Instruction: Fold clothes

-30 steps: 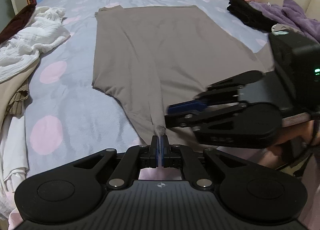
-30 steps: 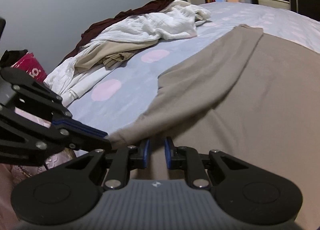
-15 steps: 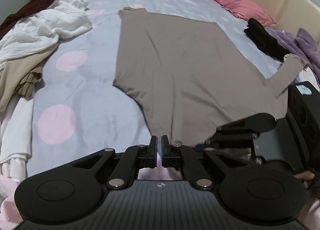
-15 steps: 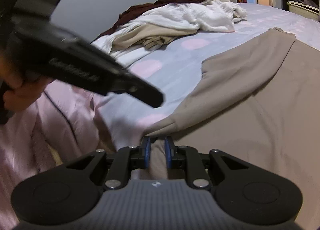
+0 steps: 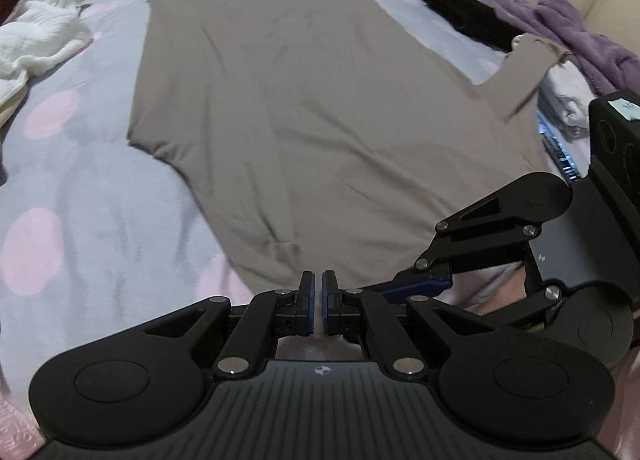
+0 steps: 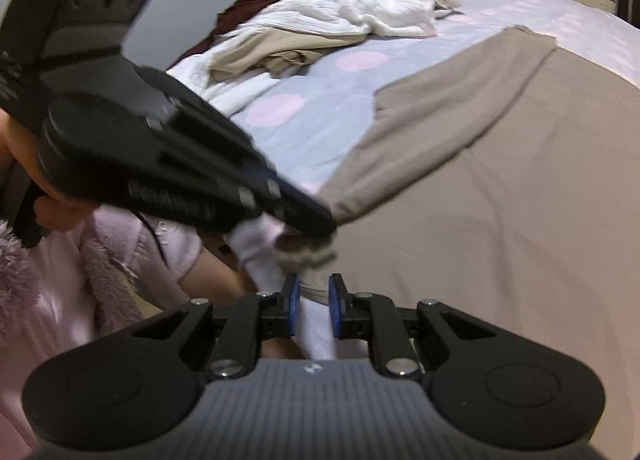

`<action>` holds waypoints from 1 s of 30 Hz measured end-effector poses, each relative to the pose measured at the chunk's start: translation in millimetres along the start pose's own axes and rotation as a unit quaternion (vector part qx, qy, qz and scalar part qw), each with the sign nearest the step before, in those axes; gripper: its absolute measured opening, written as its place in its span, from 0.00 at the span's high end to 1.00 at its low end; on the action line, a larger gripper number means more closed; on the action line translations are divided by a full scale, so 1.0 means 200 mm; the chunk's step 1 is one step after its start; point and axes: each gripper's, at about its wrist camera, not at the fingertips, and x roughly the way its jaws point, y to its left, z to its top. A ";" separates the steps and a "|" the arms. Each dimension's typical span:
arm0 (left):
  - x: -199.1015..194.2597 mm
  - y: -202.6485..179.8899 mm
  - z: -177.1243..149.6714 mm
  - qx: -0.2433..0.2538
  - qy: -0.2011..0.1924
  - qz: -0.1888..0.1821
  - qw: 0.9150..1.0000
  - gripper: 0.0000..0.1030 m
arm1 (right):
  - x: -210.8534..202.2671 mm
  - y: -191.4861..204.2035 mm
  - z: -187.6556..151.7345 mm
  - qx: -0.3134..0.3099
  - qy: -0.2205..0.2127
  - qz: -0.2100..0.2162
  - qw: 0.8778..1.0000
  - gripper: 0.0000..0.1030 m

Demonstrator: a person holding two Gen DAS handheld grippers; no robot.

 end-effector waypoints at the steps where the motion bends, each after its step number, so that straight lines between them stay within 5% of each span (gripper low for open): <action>1: -0.01 0.00 0.01 -0.001 -0.011 0.002 1.000 1.00 | -0.01 -0.01 0.00 0.005 -0.001 -0.003 1.000 0.83; 4: -0.03 0.02 0.05 -0.022 -0.032 0.012 0.999 1.00 | -0.03 -0.04 0.01 0.018 -0.006 -0.012 1.000 0.83; 10: 0.10 0.03 0.09 -0.016 0.006 0.017 1.000 1.00 | -0.14 -0.15 0.02 0.054 -0.017 -0.050 0.997 0.82; 17: 0.07 0.04 0.15 -0.040 -0.008 0.034 0.999 0.99 | -0.30 -0.32 0.03 0.109 -0.031 -0.104 0.988 0.82; 24: 0.05 0.01 0.33 -0.052 -0.028 0.025 0.998 0.99 | -0.69 -0.63 -0.01 0.153 -0.053 -0.191 0.968 0.82; 30: 0.12 -0.04 0.46 -0.041 -0.030 0.027 0.998 0.99 | -1.08 -0.95 -0.11 0.195 -0.069 -0.289 0.935 0.82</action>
